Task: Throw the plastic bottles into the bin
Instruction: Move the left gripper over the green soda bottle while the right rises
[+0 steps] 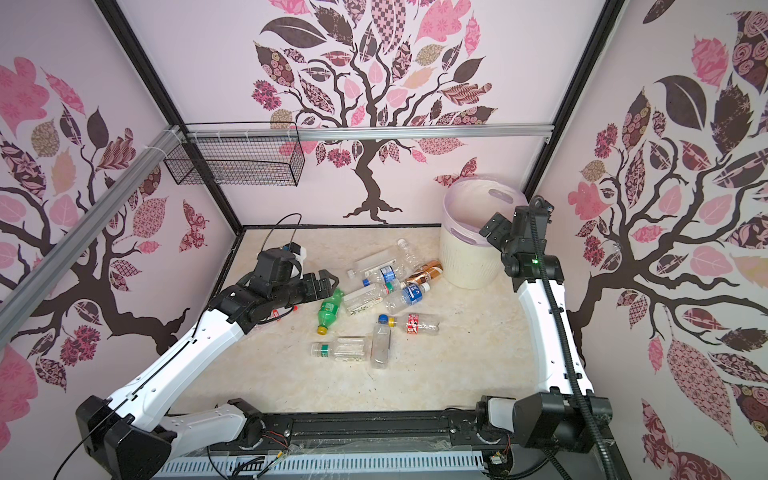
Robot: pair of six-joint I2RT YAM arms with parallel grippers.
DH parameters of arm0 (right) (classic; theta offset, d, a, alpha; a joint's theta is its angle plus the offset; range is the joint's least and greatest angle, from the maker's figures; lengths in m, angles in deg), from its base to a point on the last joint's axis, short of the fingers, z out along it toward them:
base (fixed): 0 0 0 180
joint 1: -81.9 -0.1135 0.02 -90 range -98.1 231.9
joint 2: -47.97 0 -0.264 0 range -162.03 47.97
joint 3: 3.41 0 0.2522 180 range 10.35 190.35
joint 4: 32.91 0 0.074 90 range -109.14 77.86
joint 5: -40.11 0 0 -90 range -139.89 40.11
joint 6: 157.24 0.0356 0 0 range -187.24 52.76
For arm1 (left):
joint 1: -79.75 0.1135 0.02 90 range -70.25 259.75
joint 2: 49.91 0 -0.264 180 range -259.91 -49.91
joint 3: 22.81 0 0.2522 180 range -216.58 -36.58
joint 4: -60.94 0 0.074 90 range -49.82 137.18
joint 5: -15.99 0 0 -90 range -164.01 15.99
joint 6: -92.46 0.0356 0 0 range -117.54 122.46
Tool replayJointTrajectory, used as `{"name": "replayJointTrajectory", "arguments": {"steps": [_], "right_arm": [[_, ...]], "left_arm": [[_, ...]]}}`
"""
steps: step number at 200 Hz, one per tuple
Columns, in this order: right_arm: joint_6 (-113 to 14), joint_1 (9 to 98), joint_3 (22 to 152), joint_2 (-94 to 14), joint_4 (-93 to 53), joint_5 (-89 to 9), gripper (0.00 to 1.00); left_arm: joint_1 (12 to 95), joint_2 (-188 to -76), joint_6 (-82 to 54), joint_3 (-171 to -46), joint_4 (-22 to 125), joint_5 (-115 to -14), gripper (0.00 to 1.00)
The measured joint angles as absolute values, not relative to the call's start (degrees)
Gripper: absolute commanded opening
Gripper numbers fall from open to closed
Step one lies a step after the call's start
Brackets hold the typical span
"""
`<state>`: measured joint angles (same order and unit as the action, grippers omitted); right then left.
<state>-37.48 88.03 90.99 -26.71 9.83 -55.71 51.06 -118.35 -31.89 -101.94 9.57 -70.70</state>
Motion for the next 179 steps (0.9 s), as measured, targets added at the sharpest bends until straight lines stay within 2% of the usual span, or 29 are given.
{"name": "replayJointTrajectory", "arguments": {"steps": [64,179], "right_arm": [[-40.6,90.1,91.0,-31.6,11.5,-55.1,0.99],[-43.2,90.4,92.9,-35.3,9.1,-48.9,0.8]], "left_arm": [[50.9,-118.4,-31.8,-101.9,9.5,-70.2,0.98],[50.9,-117.1,-31.9,-101.4,8.8,-71.6,0.98]]}}
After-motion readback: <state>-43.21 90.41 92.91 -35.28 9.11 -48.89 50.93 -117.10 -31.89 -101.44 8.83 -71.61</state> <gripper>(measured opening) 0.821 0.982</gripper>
